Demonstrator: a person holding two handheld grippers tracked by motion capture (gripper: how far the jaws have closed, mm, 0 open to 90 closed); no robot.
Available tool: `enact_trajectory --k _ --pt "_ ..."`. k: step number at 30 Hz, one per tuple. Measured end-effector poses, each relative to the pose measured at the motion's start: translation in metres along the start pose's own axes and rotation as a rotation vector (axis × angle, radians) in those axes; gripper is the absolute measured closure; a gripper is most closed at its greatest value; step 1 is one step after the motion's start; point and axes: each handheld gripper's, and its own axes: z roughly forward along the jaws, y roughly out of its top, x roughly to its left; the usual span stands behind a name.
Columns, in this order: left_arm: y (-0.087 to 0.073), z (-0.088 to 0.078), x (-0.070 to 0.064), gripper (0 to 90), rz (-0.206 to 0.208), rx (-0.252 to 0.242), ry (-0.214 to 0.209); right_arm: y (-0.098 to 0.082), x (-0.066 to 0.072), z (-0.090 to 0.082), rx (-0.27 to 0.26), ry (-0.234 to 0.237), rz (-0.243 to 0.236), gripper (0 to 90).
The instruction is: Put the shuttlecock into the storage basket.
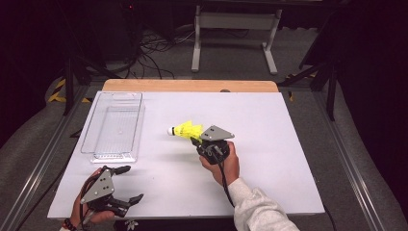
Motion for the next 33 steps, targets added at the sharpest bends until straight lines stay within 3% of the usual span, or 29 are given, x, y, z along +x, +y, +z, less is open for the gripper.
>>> enact_trajectory --k 15,33 --pt "0.000 0.000 0.000 5.0 -0.011 -0.001 -0.001 0.013 -0.001 -0.005 -0.023 0.005 -0.016 87.7" --pt "-0.001 -0.001 0.001 5.0 -0.006 -0.002 -0.004 0.034 0.005 0.001 -0.020 0.047 -0.092 87.7"
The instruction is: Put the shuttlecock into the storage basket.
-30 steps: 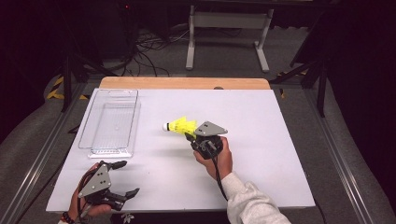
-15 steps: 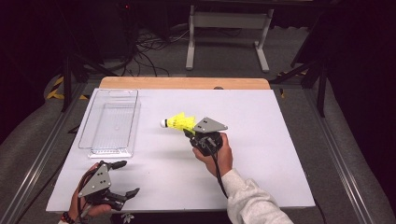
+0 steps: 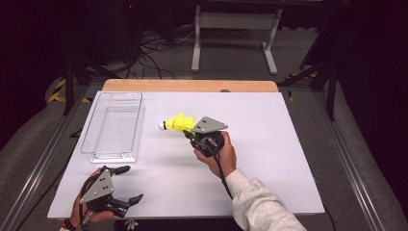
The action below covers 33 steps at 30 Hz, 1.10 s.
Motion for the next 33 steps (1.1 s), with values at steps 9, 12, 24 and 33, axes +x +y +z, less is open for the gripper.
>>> enact_trajectory --k 9,12,24,33 --pt "0.000 0.000 0.000 5.0 0.001 -0.001 -0.001 0.009 0.004 0.005 -0.005 0.036 -0.017 87.7" --pt "0.000 0.000 0.000 5.0 0.002 0.000 -0.001 0.013 0.007 0.008 -0.006 0.045 -0.028 87.7" --pt "-0.002 -0.001 0.000 5.2 -0.011 -0.003 -0.005 0.022 0.019 0.019 -0.003 0.085 -0.044 87.9" --pt "-0.002 -0.002 0.000 5.1 -0.008 0.001 -0.013 0.032 0.031 0.029 -0.001 0.113 -0.062 88.0"
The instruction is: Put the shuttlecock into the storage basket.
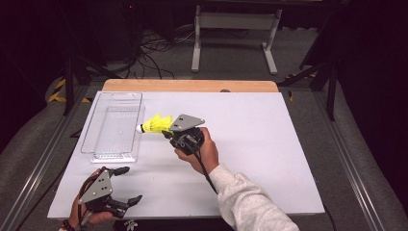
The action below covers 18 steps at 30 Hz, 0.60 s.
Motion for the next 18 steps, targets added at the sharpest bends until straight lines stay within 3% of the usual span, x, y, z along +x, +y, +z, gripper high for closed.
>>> enact_trajectory --k 18 --pt "-0.001 -0.002 0.000 5.1 -0.006 -0.005 0.004 0.023 0.016 0.025 0.041 0.064 -0.085 88.0"
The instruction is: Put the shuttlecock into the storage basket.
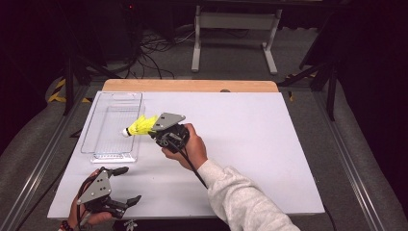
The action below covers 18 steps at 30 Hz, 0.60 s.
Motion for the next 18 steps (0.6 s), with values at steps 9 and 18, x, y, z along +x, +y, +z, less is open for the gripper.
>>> enact_trajectory --k 9,18 --pt "-0.001 -0.001 -0.001 5.1 0.001 0.002 -0.003 0.007 0.004 0.011 0.023 0.031 -0.026 88.0" --pt "-0.002 -0.003 -0.003 5.2 -0.002 0.001 0.004 0.015 0.006 0.023 0.038 0.066 -0.039 88.0"
